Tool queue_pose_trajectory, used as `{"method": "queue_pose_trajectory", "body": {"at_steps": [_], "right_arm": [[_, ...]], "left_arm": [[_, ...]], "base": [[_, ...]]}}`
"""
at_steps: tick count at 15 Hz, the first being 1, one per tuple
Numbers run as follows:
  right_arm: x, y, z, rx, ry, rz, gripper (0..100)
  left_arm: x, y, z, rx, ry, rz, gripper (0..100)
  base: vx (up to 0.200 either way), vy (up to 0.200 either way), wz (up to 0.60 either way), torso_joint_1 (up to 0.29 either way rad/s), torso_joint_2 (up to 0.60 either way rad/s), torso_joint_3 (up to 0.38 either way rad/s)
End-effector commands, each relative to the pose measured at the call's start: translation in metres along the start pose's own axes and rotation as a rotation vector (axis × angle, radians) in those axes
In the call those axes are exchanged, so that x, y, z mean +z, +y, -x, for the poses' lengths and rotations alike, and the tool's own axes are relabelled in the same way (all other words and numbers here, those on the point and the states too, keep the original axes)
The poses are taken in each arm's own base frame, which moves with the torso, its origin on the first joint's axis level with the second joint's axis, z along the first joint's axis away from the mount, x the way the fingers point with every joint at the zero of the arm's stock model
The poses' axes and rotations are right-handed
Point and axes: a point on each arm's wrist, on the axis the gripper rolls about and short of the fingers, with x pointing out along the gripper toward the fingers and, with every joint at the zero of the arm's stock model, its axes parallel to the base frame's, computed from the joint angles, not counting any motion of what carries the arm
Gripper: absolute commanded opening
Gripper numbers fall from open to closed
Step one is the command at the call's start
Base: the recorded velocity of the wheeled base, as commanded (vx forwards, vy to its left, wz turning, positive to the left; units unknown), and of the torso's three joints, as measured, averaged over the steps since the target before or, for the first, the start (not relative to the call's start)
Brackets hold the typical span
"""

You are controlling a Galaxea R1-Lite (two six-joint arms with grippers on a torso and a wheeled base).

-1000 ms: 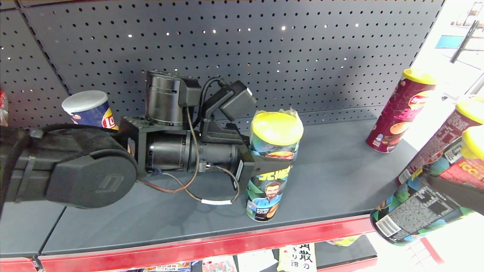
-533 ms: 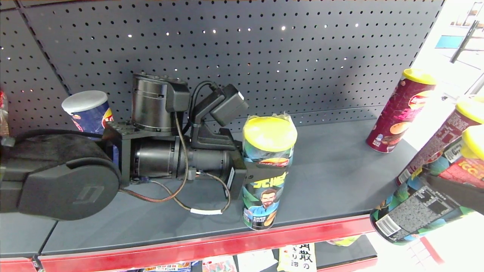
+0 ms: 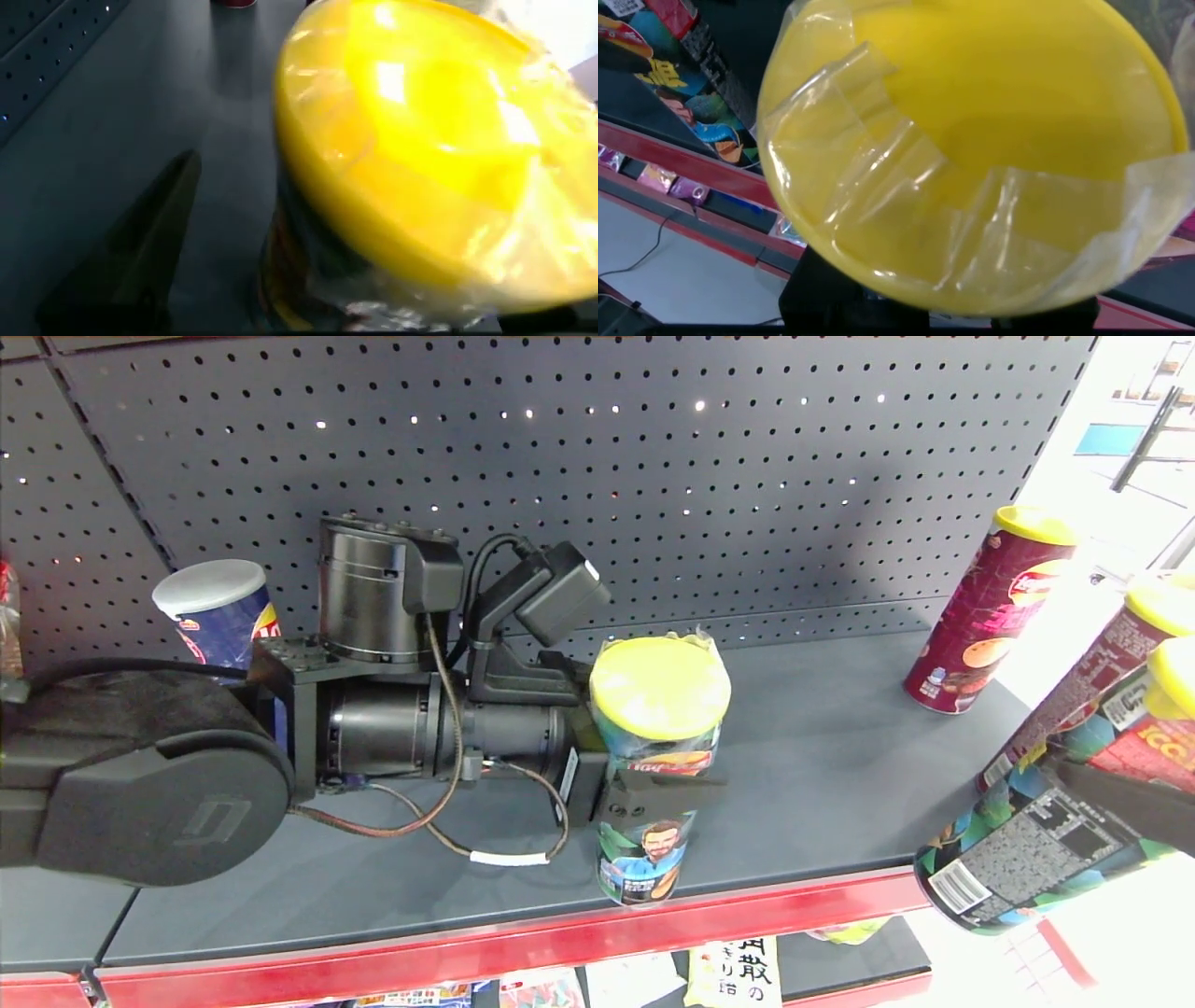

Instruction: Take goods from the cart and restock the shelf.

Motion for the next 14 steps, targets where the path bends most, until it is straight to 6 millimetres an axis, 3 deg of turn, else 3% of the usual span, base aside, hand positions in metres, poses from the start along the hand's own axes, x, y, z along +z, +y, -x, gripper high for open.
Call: {"method": "queue_pose_trajectory", "body": {"at_steps": [1, 4, 7, 11, 14], "right_arm": [[0.005, -0.001, -0.004, 0.003, -0.002, 0.001, 0], [0.023, -0.002, -0.018, 0.030, -0.009, 0.009, 0], [0.045, 0.005, -0.047, 0.113, -0.003, 0.026, 0], [0.058, 0.019, -0.089, 0.201, 0.043, 0.042, 0], [0.069, 0.020, -0.138, 0.200, 0.073, 0.099, 0]], "left_arm": [[0.000, -0.003, 0.004, -0.001, 0.000, 0.000, 100], [-0.002, -0.010, 0.013, -0.001, 0.001, 0.001, 100], [0.000, -0.022, 0.032, 0.020, -0.011, -0.009, 100], [-0.011, -0.039, 0.059, 0.073, 0.004, 0.001, 100], [-0.020, -0.054, 0.080, 0.166, 0.010, 0.057, 100]], "base": [[0.000, 0.000, 0.00, 0.000, 0.00, 0.000], [0.000, 0.000, 0.00, 0.000, 0.00, 0.000], [0.000, 0.000, 0.00, 0.000, 0.00, 0.000], [0.000, 0.000, 0.00, 0.000, 0.00, 0.000], [0.000, 0.000, 0.00, 0.000, 0.00, 0.000]]}}
